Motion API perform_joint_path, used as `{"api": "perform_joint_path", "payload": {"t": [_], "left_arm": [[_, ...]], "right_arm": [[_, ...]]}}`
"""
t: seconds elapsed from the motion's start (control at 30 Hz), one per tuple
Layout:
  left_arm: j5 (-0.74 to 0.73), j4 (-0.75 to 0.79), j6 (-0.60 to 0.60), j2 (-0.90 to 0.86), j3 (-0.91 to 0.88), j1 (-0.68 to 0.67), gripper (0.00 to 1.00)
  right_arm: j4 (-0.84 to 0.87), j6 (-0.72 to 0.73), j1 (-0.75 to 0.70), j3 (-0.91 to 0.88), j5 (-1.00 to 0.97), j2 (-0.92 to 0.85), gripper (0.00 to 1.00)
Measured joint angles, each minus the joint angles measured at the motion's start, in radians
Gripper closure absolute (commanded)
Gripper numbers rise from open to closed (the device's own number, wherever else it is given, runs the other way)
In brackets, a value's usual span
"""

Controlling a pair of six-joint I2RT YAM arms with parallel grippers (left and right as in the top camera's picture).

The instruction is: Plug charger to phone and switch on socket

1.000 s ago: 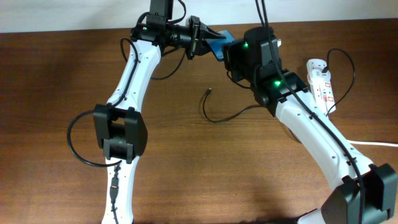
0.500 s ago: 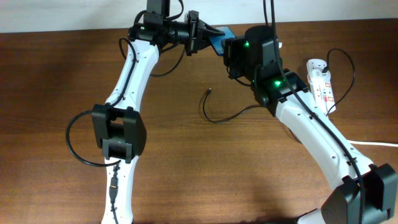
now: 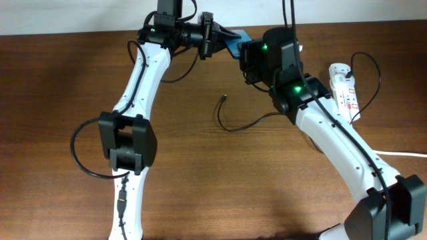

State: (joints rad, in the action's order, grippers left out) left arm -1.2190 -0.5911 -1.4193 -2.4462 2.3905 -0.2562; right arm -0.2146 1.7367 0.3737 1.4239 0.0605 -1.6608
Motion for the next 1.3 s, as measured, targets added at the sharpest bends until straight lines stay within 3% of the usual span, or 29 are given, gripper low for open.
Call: {"api": "perform_joint_path", "payload": {"t": [0.27,0.6,0.63,0.73,0.83,0.87,1.03,1.3], "left_arm": [[0.009,0.126,-0.086,0.000,0.000,-0.006,0.90],[0.028,0.129,-0.112,0.000,0.000,-0.011,0.80],[0.031,0.129,-0.114,0.000,0.000,-0.012,0.80],[0.042,0.127,-0.123,0.000,0.000,-0.015,1.00],[0.043,0.143,-0.111,0.000,0.001,-0.016,1.00],[0.043,0.143,-0.111,0.000,0.001,-0.016,1.00],[0.050,0.134,-0.108,0.000,0.001,-0.019,1.00],[0.127,0.164,0.023,0.000,0.001,-0.028,1.00]], "right_arm": [[0.031,0.014,-0.010,0.006,-0.005,-0.001,0.96],[0.027,-0.019,-0.009,0.006,-0.012,-0.001,0.96],[0.026,-0.031,-0.004,0.006,-0.014,-0.001,0.96],[0.031,-0.032,0.002,0.006,-0.016,-0.001,0.96],[0.038,0.036,0.001,0.008,-0.017,-0.001,0.95],[0.037,0.036,0.001,0.008,-0.017,-0.001,0.93],[0.033,-0.027,0.002,0.009,-0.003,-0.001,0.55],[-0.021,-0.194,-0.008,0.009,0.033,-0.001,0.40]]}}
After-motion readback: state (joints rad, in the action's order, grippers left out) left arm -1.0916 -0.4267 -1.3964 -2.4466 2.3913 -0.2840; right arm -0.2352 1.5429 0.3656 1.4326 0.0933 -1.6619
